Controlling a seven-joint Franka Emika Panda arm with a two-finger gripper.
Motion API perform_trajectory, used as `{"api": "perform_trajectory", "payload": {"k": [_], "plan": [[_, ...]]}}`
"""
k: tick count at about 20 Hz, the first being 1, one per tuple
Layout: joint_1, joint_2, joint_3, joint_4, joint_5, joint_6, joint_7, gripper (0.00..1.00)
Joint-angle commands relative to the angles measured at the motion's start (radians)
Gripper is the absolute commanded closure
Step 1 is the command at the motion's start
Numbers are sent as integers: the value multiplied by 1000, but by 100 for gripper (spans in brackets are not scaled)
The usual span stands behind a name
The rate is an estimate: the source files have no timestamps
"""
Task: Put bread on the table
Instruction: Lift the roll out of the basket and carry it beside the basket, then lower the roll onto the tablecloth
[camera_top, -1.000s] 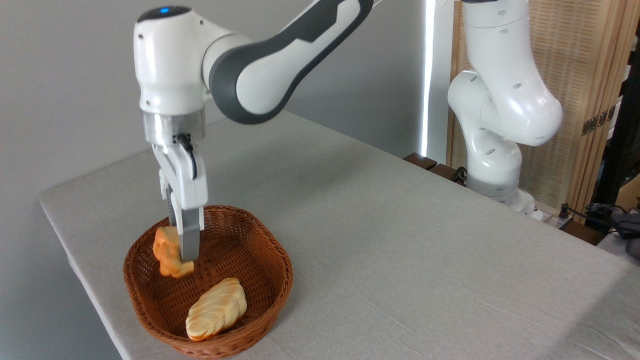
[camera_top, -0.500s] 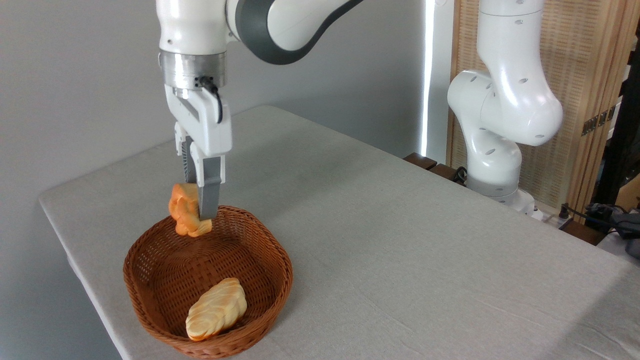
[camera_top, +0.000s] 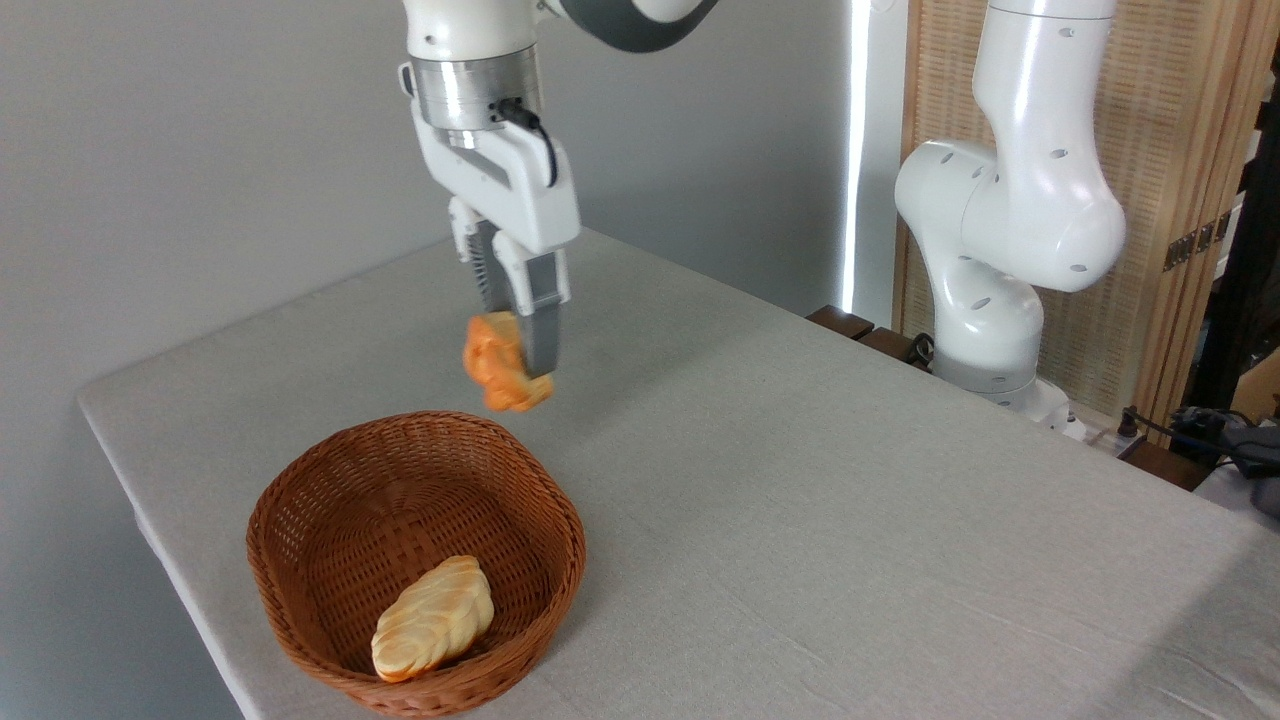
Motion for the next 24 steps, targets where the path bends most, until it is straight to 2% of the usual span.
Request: {"api": "perform_trajectory", "payload": {"k": [1,3,6,8,9,11,16,24], "plan": [[-9,-30,9,-49,-64,-109,-12,38],[-26,-30,9,-80,-66,-123,-23,37],[-80,-27,3,-126,-66,-123,-57,37],[-95,-20,-3,-146,-66,-122,-68,24],[-106,-16,-3,-147,-66,-119,-69,21],[-126,-1,-3,-147,-66,-105,-69,21],[-127,32,-3,-147,-62,-56,-66,1],[-127,44,-3,-140,-62,-28,-68,0]]}}
